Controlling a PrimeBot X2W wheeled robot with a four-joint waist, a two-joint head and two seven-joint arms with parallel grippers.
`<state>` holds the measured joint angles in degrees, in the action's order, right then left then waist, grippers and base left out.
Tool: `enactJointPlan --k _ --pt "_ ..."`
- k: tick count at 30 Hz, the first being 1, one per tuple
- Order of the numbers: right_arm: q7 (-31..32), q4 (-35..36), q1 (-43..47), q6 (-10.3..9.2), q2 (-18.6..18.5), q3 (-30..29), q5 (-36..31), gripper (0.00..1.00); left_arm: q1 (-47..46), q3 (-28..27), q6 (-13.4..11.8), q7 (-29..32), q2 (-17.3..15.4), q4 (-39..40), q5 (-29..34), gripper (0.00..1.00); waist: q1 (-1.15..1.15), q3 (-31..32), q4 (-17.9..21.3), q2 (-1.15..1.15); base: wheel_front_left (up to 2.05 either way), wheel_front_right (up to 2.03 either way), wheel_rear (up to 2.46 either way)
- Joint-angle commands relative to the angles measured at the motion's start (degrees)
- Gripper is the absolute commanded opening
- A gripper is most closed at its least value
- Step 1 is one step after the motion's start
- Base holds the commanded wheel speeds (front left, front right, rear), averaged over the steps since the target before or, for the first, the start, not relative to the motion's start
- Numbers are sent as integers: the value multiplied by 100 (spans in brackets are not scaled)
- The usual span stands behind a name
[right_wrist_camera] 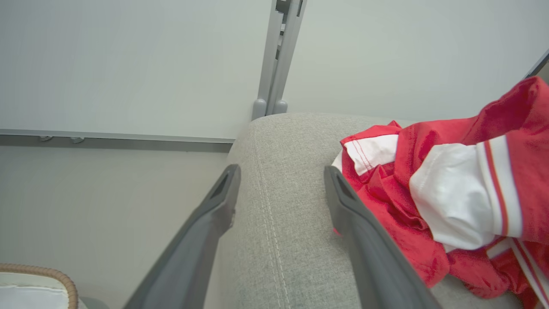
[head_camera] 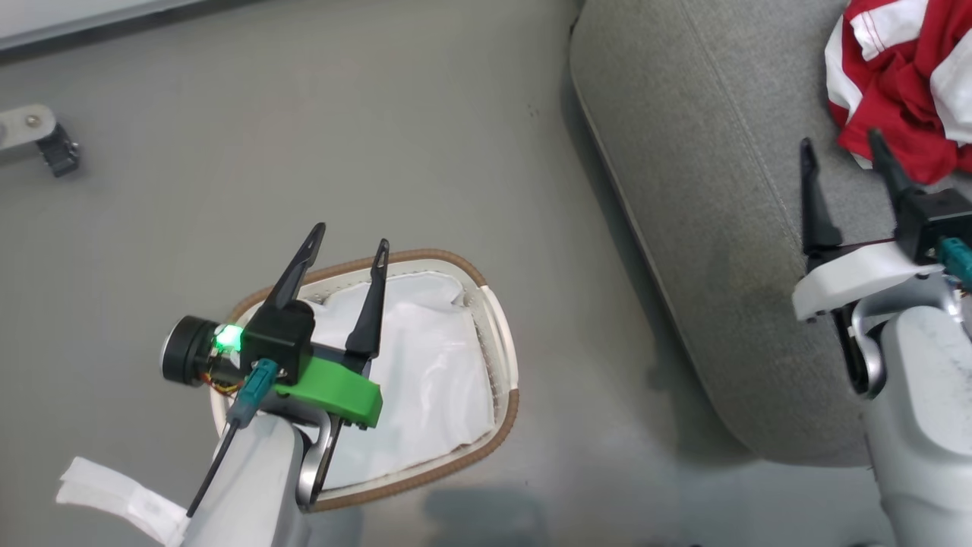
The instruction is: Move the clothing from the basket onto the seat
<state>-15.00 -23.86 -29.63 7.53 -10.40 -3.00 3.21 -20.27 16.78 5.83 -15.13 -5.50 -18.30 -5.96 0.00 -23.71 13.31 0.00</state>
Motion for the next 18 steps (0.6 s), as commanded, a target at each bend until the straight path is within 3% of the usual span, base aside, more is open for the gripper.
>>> enactJointPlan --k 1,10,18 --pt "-27 82 138 -8 36 65 79 100 125 -90 -59 -1 33 9 41 100 0 246 -241 0 0 0 0" --pt "-27 444 488 -8 345 610 252 100 534 -693 -335 -2 178 17 15 100 0 687 -698 0 0 0 0" --pt "-27 652 904 -8 443 714 361 100 876 -973 -360 -2 230 -6 -4 100 0 952 -1103 0 0 0 0"
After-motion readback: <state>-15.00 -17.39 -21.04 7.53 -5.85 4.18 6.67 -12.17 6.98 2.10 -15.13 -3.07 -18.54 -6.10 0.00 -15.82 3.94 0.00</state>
